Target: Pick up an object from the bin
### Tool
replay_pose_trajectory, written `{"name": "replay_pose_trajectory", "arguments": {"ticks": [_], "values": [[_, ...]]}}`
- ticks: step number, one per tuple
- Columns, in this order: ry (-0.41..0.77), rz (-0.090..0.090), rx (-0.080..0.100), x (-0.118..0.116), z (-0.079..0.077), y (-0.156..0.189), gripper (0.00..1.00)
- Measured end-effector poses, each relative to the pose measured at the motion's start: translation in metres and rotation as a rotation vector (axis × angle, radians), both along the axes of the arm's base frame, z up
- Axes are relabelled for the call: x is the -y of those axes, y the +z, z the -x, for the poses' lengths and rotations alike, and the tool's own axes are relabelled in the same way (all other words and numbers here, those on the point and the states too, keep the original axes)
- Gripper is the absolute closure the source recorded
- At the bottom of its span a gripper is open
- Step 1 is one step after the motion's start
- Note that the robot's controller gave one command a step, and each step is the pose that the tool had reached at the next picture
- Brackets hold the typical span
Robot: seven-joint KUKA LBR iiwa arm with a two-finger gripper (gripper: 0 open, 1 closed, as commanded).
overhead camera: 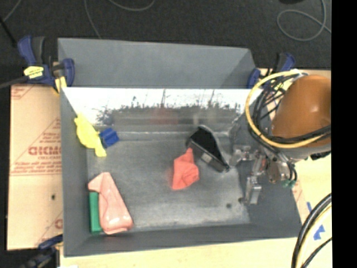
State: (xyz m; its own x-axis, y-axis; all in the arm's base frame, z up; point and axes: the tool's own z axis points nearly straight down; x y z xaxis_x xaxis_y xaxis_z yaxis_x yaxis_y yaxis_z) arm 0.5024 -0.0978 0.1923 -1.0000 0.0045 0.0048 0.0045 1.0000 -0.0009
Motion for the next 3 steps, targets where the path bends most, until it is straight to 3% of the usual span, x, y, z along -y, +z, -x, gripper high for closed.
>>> {"name": "replay_pose_trajectory", "arguments": {"ticks": [1,2,3], "values": [[0.003,0.001,0.008,0.0,-0.002,0.005,0.0],[0.033,0.003,0.013,-0.021,-0.009,-0.046,0.0],[0.018,0.0,0.01,-0.038,-0.028,-0.08,0.0]]}}
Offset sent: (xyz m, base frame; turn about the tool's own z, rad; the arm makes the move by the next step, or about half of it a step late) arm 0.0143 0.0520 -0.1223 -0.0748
